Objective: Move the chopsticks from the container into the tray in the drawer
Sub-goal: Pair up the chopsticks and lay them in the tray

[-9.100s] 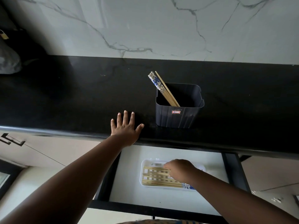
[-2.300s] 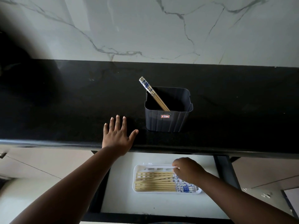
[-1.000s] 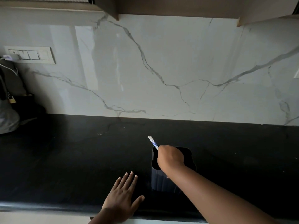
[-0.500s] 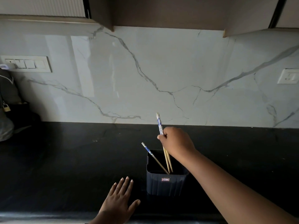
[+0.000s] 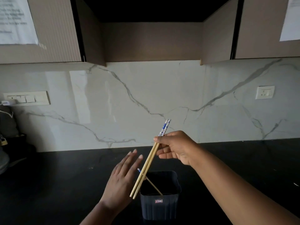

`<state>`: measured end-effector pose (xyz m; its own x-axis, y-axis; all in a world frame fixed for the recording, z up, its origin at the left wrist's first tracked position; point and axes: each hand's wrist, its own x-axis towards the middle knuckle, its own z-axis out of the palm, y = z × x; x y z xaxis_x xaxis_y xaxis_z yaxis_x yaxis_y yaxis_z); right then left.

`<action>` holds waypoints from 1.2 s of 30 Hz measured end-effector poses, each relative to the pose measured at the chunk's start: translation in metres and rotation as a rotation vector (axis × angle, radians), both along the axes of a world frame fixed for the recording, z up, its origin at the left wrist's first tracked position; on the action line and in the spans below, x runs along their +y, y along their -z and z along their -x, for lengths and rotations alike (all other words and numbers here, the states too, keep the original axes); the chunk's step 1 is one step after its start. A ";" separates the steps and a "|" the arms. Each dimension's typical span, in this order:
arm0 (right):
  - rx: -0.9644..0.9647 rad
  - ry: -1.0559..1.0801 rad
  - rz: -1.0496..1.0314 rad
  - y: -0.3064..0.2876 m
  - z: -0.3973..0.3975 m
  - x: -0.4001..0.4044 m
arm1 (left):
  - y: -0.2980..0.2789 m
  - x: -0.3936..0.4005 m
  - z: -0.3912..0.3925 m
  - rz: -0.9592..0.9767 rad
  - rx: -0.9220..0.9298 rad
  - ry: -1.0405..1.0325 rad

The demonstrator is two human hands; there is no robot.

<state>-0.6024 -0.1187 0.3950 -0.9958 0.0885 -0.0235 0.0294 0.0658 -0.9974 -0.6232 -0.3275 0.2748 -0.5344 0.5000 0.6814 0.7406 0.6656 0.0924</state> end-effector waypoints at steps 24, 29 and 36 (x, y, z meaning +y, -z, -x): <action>0.049 -0.179 -0.035 0.044 -0.038 0.002 | -0.135 0.052 -0.003 -0.428 -1.175 0.074; -0.041 -0.235 -0.031 0.067 -0.040 0.013 | -0.104 0.047 -0.003 -0.391 -1.268 0.078; -0.200 -0.339 -0.498 0.156 -0.052 0.025 | -0.037 0.023 0.027 -0.568 -1.063 -0.099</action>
